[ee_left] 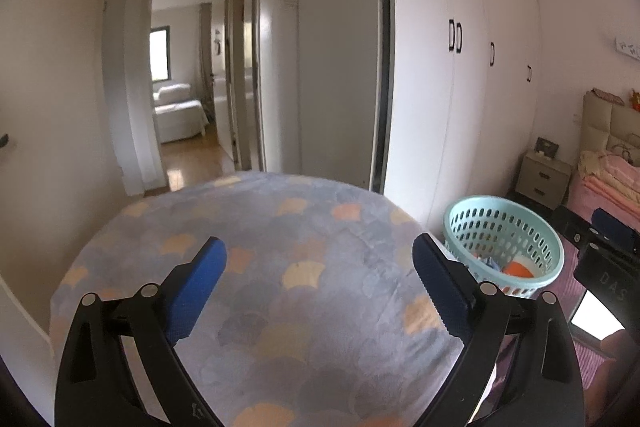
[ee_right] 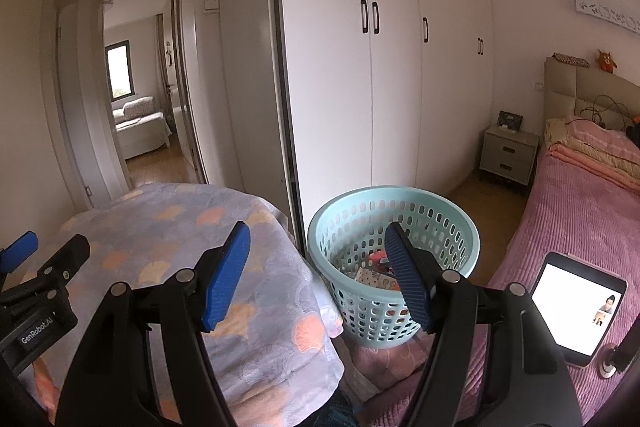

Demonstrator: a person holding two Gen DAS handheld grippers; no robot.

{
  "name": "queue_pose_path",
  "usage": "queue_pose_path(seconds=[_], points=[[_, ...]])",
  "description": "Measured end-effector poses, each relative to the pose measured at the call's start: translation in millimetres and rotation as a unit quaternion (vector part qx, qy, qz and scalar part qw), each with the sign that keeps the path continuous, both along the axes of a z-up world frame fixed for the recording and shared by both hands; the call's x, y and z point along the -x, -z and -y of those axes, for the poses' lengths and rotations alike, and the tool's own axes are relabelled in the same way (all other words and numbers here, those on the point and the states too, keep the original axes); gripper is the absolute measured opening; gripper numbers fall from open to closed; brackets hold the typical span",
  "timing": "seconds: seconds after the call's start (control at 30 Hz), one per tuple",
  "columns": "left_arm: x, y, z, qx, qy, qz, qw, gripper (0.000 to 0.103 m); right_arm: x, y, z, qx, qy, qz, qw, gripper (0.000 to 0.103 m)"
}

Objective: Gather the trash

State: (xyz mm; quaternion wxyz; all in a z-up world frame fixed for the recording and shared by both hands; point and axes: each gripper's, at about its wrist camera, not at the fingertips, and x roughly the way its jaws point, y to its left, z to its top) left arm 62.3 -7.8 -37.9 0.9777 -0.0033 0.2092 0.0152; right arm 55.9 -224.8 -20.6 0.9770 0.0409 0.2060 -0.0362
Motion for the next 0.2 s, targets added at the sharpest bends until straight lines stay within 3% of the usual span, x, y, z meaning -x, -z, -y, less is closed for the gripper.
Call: queue_pose_path(seconds=[0.2], points=[[-2.5, 3.1, -9.4, -0.008, -0.010, 0.001, 0.9999, 0.095, -12.2, 4.9, -13.3, 0.008, -0.006, -0.010, 1.000, 0.066]])
